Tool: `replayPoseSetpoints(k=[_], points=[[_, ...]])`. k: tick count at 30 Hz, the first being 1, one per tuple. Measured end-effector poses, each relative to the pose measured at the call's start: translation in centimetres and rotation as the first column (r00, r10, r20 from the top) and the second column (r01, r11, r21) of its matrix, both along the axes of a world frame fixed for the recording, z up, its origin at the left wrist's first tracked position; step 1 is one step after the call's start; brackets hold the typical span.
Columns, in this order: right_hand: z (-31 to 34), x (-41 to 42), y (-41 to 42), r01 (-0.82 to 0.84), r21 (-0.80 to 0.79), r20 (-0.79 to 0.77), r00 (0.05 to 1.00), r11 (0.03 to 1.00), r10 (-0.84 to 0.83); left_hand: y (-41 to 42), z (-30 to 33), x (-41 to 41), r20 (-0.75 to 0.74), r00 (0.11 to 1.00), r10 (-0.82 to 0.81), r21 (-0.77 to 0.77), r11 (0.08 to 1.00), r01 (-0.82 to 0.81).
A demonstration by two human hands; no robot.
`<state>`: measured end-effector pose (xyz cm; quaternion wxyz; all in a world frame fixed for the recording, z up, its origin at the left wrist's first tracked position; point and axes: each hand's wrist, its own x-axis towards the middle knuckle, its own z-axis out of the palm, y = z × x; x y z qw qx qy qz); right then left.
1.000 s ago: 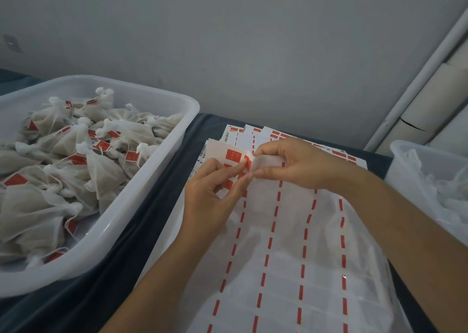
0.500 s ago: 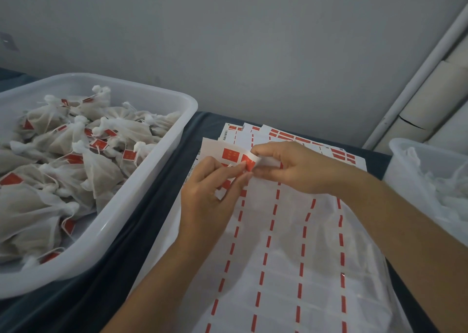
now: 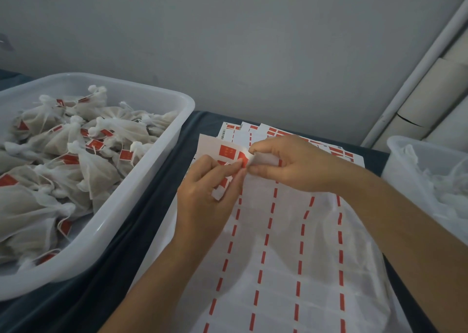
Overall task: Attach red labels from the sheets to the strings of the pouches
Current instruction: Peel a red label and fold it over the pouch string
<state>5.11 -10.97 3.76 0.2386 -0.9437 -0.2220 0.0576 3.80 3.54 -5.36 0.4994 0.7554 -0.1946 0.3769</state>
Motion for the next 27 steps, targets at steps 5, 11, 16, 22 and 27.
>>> replayPoseSetpoints(k=[5, 11, 16, 22, 27], points=[[0.7, -1.0, 0.1, -0.025, 0.053, 0.055, 0.998, 0.998, 0.022, -0.2, 0.2, -0.2, -0.052, 0.998, -0.038, -0.078, 0.996, 0.034], [0.4, -1.1, 0.0, -0.019, -0.018, 0.086, 0.996, 1.000, 0.021, -0.2, 0.4, -0.3, -0.060, 0.996, -0.060, -0.116, 0.992, 0.053], [0.0, -1.0, -0.2, 0.031, 0.047, 0.121, 0.992, 0.998, -0.037, -0.4, 0.4, -0.4, -0.036, 0.998, -0.046, -0.119, 0.992, 0.041], [-0.2, -1.0, -0.1, 0.035, 0.061, 0.121, 0.992, 0.998, -0.042, -0.4, 0.5, -0.5, -0.032, 0.999, -0.042, -0.110, 0.993, 0.038], [-0.3, -1.0, -0.1, 0.048, 0.093, 0.129, 0.990, 0.995, -0.060, -0.3, 0.5, -0.4, -0.025, 0.998, -0.065, -0.122, 0.991, 0.061]])
